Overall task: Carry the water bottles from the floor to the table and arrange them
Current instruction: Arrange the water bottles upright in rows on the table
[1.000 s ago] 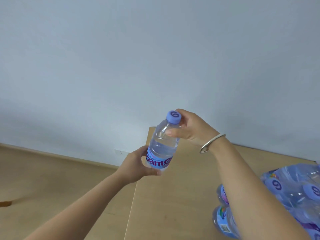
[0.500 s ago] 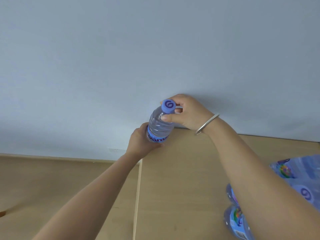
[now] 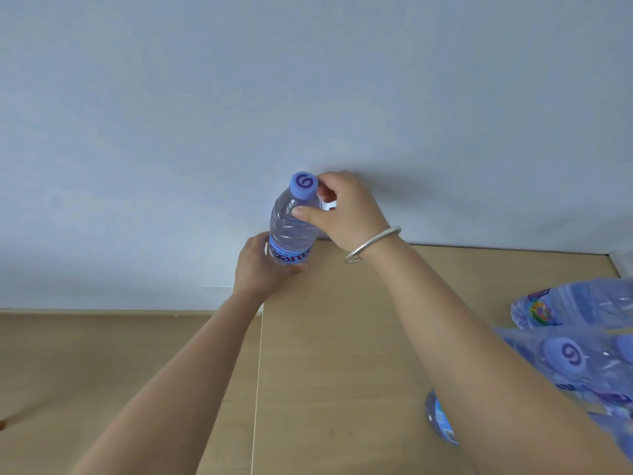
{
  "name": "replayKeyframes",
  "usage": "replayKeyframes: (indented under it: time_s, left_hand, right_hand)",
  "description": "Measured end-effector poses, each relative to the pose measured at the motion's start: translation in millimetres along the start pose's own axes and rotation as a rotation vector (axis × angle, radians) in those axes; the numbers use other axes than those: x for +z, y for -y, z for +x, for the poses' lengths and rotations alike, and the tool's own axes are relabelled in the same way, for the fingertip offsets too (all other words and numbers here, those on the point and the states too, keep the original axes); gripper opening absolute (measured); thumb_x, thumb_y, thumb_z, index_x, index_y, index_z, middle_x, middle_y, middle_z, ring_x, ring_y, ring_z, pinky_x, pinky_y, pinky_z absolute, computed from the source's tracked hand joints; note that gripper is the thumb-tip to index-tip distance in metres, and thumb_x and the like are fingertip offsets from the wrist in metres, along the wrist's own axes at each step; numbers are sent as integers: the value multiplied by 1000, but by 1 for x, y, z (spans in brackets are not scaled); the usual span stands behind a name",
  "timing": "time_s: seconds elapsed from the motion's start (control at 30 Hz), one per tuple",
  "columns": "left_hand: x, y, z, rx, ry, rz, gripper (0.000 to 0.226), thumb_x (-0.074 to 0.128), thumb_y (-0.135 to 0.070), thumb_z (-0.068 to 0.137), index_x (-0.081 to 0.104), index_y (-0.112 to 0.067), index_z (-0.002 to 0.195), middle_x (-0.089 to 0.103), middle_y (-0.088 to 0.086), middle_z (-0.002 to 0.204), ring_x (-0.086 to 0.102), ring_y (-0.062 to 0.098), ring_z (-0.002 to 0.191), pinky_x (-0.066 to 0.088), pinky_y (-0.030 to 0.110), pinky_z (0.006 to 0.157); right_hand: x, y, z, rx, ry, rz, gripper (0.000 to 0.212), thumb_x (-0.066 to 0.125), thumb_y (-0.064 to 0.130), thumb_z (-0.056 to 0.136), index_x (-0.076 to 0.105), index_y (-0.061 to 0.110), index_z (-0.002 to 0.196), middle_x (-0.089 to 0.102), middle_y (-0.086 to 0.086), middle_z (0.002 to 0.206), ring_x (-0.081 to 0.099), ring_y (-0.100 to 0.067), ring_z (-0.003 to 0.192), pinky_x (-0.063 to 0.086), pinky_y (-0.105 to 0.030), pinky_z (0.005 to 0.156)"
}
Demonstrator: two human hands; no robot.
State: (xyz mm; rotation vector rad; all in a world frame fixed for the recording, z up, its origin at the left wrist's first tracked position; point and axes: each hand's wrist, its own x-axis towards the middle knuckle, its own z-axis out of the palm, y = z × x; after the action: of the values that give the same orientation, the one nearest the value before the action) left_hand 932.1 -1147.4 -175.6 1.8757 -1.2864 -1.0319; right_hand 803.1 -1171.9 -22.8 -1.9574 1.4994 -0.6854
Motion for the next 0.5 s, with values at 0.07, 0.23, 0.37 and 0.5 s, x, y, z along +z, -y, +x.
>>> replayKeyframes:
  time_s: [0.07,0.23,0.37,0.5]
  left_hand:
    - [0,-3,-4,-77,3,25,101,87,-37,54,34,-18,138,42,2,136,42,19,126,40,31,95]
    - [3,-12,-42,-166,-18,126,118,85,-34,60,8,-12,147,23,9,147,27,26,136,36,41,105]
    - [29,-23,-97,20,-101,29,89,75,-23,72,23,-10,143,26,2,142,32,18,131,34,25,99]
    - [68,-52,-137,272,74,-60,72,78,-18,70,42,-13,133,39,-8,119,42,6,110,25,7,88]
  right_hand:
    - [-6,2,-11,35,-26,22,40,73,25,78,59,10,112,48,0,99,45,-12,87,31,-15,72]
    - [-61,8,-52,155,-199,64,37,68,31,81,60,15,113,58,1,103,53,-11,90,38,-17,78]
    - [-124,8,-95,234,-366,76,24,67,33,81,64,20,100,62,9,89,58,-3,78,42,-11,69]
    - [-172,-1,-134,285,-542,46,19,66,32,81,66,18,95,59,11,78,53,3,69,35,2,59]
